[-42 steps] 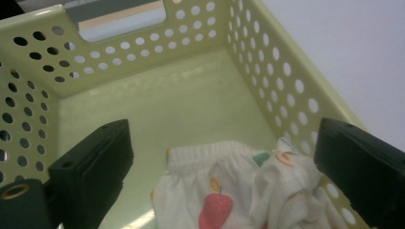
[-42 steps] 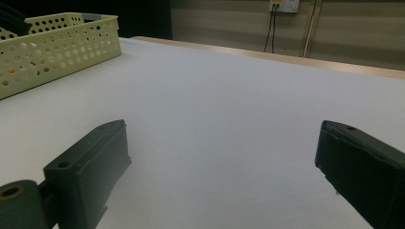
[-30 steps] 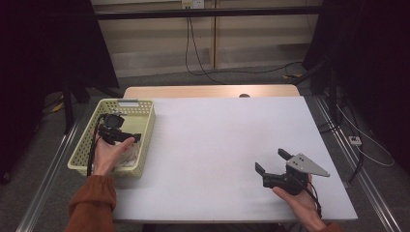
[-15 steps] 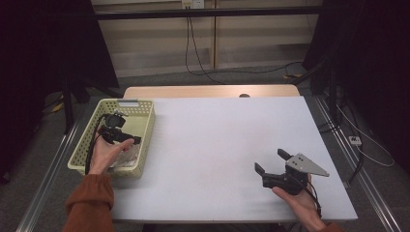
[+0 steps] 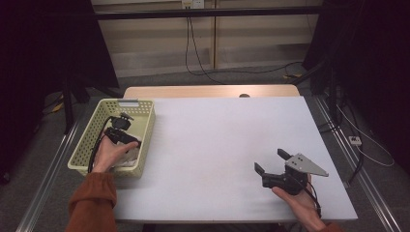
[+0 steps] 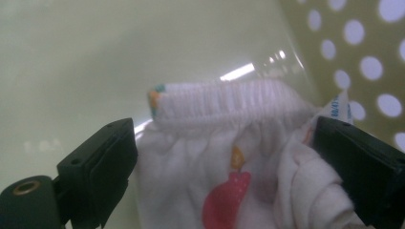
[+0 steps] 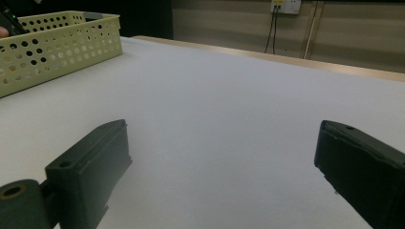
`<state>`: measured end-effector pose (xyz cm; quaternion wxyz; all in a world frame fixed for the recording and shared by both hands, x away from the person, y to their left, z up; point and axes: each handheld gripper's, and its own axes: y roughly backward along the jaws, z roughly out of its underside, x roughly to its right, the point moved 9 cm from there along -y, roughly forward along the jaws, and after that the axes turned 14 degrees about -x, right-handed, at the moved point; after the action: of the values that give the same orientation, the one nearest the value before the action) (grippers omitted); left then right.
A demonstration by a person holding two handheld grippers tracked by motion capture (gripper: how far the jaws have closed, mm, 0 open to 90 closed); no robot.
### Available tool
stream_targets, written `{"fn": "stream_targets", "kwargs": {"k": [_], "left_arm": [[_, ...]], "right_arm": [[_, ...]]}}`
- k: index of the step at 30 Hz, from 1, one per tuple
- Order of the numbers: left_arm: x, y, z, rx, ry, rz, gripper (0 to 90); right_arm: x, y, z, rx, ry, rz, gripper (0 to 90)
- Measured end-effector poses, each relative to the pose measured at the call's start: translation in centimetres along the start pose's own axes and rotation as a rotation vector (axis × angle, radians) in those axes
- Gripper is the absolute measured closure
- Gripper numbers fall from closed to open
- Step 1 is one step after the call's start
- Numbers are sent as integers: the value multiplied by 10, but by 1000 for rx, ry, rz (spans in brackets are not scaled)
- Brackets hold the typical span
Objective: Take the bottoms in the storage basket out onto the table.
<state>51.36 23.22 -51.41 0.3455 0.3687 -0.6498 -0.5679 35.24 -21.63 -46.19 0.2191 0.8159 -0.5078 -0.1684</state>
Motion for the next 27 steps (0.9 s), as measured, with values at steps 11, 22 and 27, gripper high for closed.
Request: {"fn": "stream_targets", "kwargs": {"k": [11, 22, 27], "left_arm": [[9, 0, 1, -21, -25, 67, 335], [21, 5, 0, -23, -62, 95, 706], [19, 8, -3, 9, -56, 56, 761]], "right_arm": [[0, 0, 1, -3, 3, -3, 48], [-1, 1, 1, -3, 3, -6, 50], [-1, 2, 1, -2, 4, -8, 50]]}}
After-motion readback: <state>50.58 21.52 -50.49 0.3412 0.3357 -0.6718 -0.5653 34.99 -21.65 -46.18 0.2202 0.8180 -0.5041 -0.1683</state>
